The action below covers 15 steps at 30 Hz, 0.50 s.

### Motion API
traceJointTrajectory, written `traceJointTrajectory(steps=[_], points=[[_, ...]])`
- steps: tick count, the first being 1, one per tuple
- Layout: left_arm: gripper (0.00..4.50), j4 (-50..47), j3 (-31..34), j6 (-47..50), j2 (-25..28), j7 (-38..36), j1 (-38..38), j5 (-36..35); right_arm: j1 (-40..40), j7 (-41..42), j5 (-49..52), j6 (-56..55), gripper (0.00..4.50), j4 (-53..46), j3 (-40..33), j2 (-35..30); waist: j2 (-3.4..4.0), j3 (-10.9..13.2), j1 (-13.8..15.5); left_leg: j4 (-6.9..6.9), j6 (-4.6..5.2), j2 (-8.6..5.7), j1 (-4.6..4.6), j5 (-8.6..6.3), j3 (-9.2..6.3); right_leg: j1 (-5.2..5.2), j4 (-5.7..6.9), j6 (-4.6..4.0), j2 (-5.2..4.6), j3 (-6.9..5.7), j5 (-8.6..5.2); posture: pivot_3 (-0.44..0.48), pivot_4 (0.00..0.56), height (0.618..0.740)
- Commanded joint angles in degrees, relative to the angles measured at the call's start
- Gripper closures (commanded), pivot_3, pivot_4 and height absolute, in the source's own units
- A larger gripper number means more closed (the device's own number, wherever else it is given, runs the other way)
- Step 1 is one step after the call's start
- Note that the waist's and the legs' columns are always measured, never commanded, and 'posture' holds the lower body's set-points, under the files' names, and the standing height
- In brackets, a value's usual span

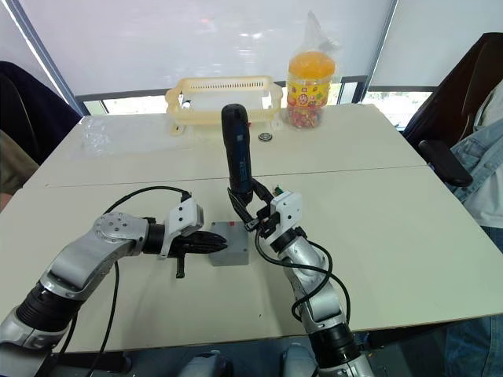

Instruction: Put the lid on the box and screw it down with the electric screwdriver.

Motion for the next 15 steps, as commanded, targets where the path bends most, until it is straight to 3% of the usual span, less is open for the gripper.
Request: traceJointTrajectory(steps=[1,5,9,15], points=[[4.09,-0.2,-0.9,1.2,0.8,-0.3,0.8,0.4,1.3,-0.5,-1.9,0.8,2.71,6.0,0.6,0.4,0.01,0.0,0.0,-0.03,0.00,0.00,0.02,0.00,0.00,0.01,-0.01,0.00,0.00,0.00,-0.01,0.000,0.150,0.740],[4.09,-0.3,-0.9,1.3,0.8,-0.3,0.9,0.4,-0.2,-1.0,-2.5,-0.4,2.71,8.1,0.9,1.2,-0.01,-0.1,0.0,-0.16,0.00,0.01,0.17,0.00,0.01,0.12,-0.05,-0.02,-0.01,0.01,-0.03,0.000,0.150,0.740],[4.09,-0.5,-0.9,1.5,0.9,-0.3,0.9,0.4,-1.3,-1.5,-2.9,-1.6,2.71,9.7,0.5,1.5,-0.02,-0.1,0.0,-0.61,-0.01,0.06,0.89,-0.01,0.00,0.64,-0.15,-0.03,-0.03,0.01,-0.37,0.000,0.150,0.740],[4.09,-0.7,-0.7,1.8,1.0,-0.3,1.1,0.4,-1.1,-1.7,-3.4,-2.4,2.71,10.6,0.4,1.0,-0.02,-0.1,0.0,-0.64,-0.01,0.08,0.91,-0.01,-0.07,0.65,-0.13,-0.01,-0.03,-0.02,-0.51,0.000,0.150,0.740]])
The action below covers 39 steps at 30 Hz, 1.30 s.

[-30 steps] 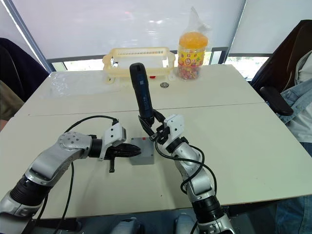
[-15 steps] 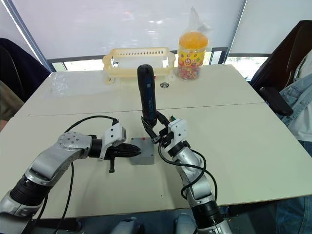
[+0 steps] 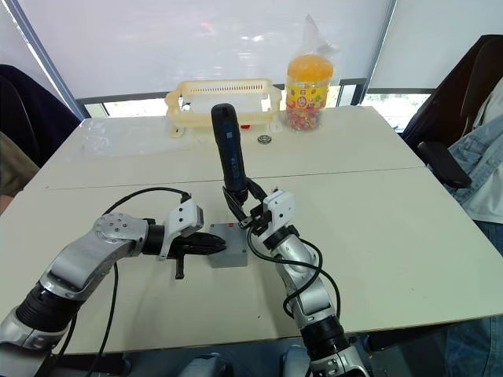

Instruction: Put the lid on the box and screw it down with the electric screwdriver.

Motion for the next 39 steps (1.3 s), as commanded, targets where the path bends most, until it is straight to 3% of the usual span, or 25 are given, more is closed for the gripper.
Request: traceJointTrajectory(steps=[1,39], points=[[4.09,-0.6,-0.6,0.7,0.8,-0.2,1.0,0.3,2.5,-0.4,-1.8,1.5,2.71,4.2,-0.3,-0.9,0.00,0.0,0.0,0.00,0.00,0.00,0.00,0.00,0.00,0.00,0.00,0.00,0.00,0.00,0.00,0.000,0.150,0.740],[4.09,-0.9,-0.2,1.1,1.3,-0.2,1.6,0.3,6.5,-1.6,-3.2,0.3,2.71,7.9,-0.1,-0.4,-0.11,-0.1,0.1,-0.07,-0.02,0.01,0.01,-0.01,-0.08,0.03,-0.04,-0.06,-0.06,-0.02,-0.14,0.000,0.150,0.740]])
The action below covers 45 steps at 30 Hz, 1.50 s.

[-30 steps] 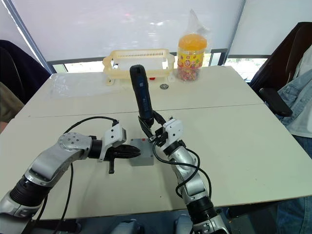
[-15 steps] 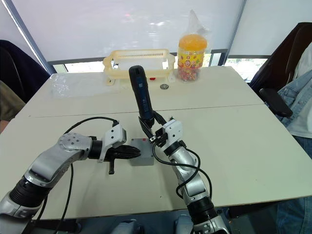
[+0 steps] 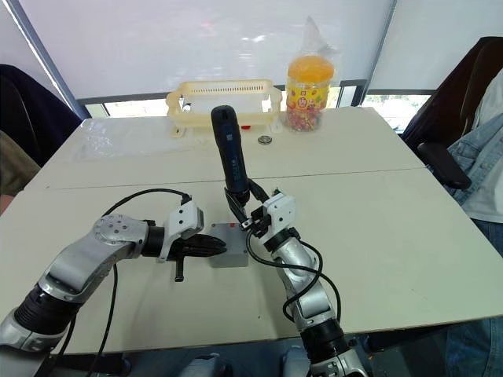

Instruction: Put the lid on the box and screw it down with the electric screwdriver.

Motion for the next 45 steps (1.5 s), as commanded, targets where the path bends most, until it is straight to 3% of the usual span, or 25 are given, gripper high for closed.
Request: traceJointTrajectory(steps=[1,28,45], points=[[4.09,0.4,-0.3,0.6,1.0,-0.2,1.0,0.4,4.3,-0.2,-1.2,3.1,2.71,7.8,0.0,-0.7,-0.02,0.0,0.0,0.00,0.00,0.00,0.00,0.00,0.00,0.00,0.00,0.00,0.00,0.00,0.00,0.000,0.150,0.740],[4.09,0.0,-0.7,0.9,0.9,0.2,1.5,0.0,4.9,-0.3,-1.8,2.3,2.71,8.2,-0.1,-1.9,-0.06,-0.1,0.0,-0.07,-0.02,0.00,-0.03,-0.02,-0.09,0.03,-0.14,-0.02,-0.12,-0.07,-0.07,0.000,0.150,0.740],[4.09,0.2,-1.0,1.1,0.6,0.4,1.7,0.0,4.8,-0.8,-2.2,2.0,2.71,7.8,-0.5,-2.2,-0.15,-0.3,0.3,-0.73,-0.02,-0.08,-0.01,-0.01,-0.28,0.17,-0.90,-0.03,-0.20,-0.33,-0.05,0.000,0.150,0.740]])
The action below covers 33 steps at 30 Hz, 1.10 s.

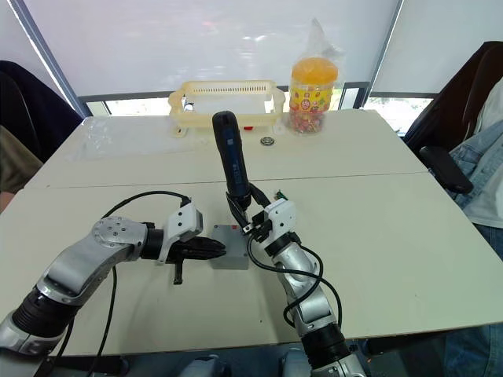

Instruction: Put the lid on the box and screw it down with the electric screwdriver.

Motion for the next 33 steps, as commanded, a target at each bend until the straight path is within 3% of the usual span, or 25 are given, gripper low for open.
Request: traceJointTrajectory(steps=[1,6,15,17,21,27,29,33], points=[[4.09,0.7,-1.1,1.1,0.3,0.3,0.7,0.7,3.7,-0.7,-2.0,3.1,2.71,7.0,-0.9,-1.9,0.00,0.0,0.0,-0.03,0.00,0.00,0.00,0.00,0.00,-0.01,0.00,0.00,0.00,0.00,0.00,0.000,0.150,0.740],[4.09,1.2,-1.4,0.8,0.0,0.3,0.4,0.9,2.1,-1.9,-0.7,4.2,2.71,0.2,-2.9,-2.1,0.01,0.0,0.1,-0.04,0.00,0.00,-0.01,0.00,0.00,-0.01,-0.01,0.01,0.00,-0.01,-0.01,0.000,0.150,0.740],[4.09,4.1,-3.3,-1.1,-0.8,-0.1,-0.5,2.2,-2.2,-6.5,5.8,23.7,2.71,-30.9,-4.8,-1.5,0.38,0.5,0.2,-0.04,-0.11,-0.12,-0.79,0.09,0.00,-0.74,0.04,-0.15,-0.08,-0.02,0.17,0.000,0.150,0.740],[4.09,4.4,-3.5,-1.3,-1.0,-0.3,-0.5,2.1,-4.0,-7.5,6.6,26.9,2.71,-33.4,-5.3,-1.1,0.40,0.5,0.0,-0.05,-0.26,-0.14,-1.21,0.20,0.01,-1.26,0.14,0.05,-0.06,-0.01,0.32,0.000,0.150,0.740],[4.09,4.8,-3.6,-1.6,-1.2,-0.5,-0.5,2.0,-7.5,-8.9,8.3,31.3,2.71,-35.1,-7.1,-1.0,0.46,0.5,-0.3,-0.21,-0.28,-0.06,-1.14,0.21,0.07,-1.31,0.16,0.06,0.01,-0.02,0.32,0.000,0.150,0.740],[4.09,4.5,-0.8,-0.8,-2.3,0.0,-0.7,-0.3,-13.1,-11.0,18.3,43.6,2.71,-36.7,-17.2,-4.2,0.48,0.6,-0.1,-0.13,-0.26,-0.08,-1.16,0.20,0.11,-1.25,0.13,0.03,-0.01,-0.01,0.31,0.000,0.150,0.740],[4.09,3.4,1.7,-2.4,-2.7,0.8,-1.1,-1.1,-15.8,-11.9,23.9,51.1,2.71,-37.1,-23.0,-8.1,0.47,0.7,0.0,-0.08,-0.26,-0.08,-1.17,0.21,0.12,-1.24,0.14,0.02,-0.02,0.00,0.32,0.000,0.150,0.740],[4.09,-1.2,5.8,-3.0,-0.5,0.1,-0.9,-3.3,-19.9,-14.7,44.4,75.7,2.71,-35.3,-35.4,-19.3,0.48,1.3,0.0,-0.10,-0.25,-0.09,-1.24,0.21,0.12,-1.28,0.14,0.00,-0.04,-0.02,0.33,0.000,0.150,0.740]])
